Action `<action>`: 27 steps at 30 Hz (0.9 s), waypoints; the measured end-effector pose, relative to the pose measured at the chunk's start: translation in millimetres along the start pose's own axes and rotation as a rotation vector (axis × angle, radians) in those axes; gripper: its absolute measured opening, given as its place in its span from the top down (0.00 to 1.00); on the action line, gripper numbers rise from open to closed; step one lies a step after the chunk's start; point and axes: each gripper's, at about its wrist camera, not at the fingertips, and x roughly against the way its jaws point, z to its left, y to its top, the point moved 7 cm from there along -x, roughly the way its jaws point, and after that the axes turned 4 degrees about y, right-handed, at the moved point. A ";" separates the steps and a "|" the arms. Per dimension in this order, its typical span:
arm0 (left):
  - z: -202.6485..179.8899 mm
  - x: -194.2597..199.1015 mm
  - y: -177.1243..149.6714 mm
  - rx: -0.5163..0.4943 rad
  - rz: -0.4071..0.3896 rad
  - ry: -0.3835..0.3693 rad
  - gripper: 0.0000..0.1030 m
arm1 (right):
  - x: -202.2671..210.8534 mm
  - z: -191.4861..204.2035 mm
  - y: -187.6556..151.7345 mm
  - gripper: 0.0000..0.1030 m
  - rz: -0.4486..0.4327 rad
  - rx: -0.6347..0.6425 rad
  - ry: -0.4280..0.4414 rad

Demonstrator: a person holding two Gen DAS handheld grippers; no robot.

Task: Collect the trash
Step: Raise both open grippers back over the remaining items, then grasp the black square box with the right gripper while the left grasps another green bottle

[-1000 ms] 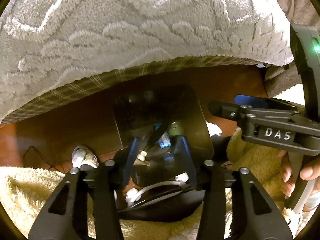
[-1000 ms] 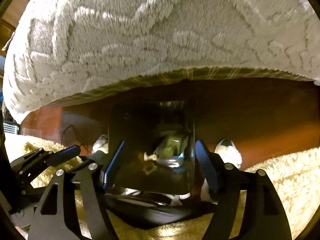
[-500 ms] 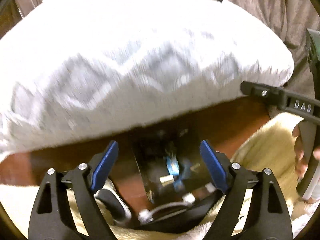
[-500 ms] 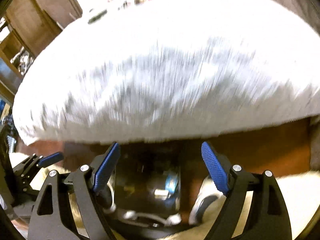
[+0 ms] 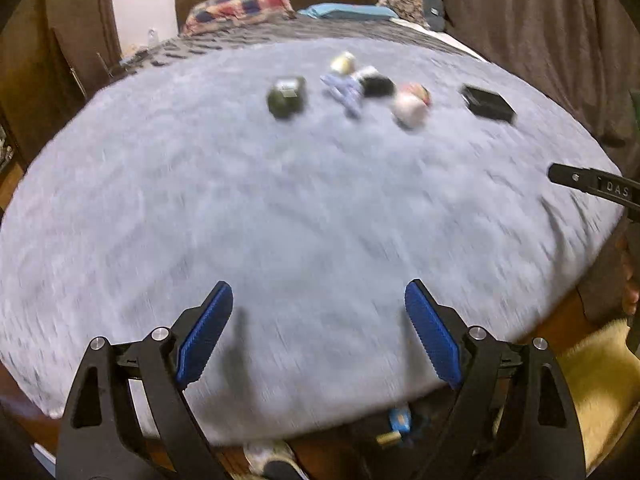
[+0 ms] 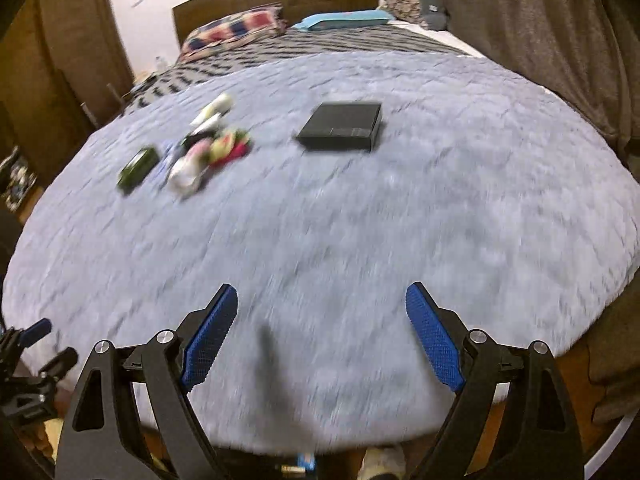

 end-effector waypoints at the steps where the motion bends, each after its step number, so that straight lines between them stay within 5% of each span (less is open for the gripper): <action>1: 2.7 -4.8 11.5 0.003 -0.010 0.007 0.19 | -6.3 -1.8 8.6 0.16 -0.003 -0.009 -0.004; 12: 21.8 -64.9 100.5 0.052 -0.043 0.025 0.19 | -58.3 -13.6 79.8 0.16 -0.016 -0.070 -0.035; 27: 36.3 -130.3 177.7 0.054 -0.061 0.059 0.19 | -116.3 -16.7 126.1 0.16 0.005 -0.120 -0.077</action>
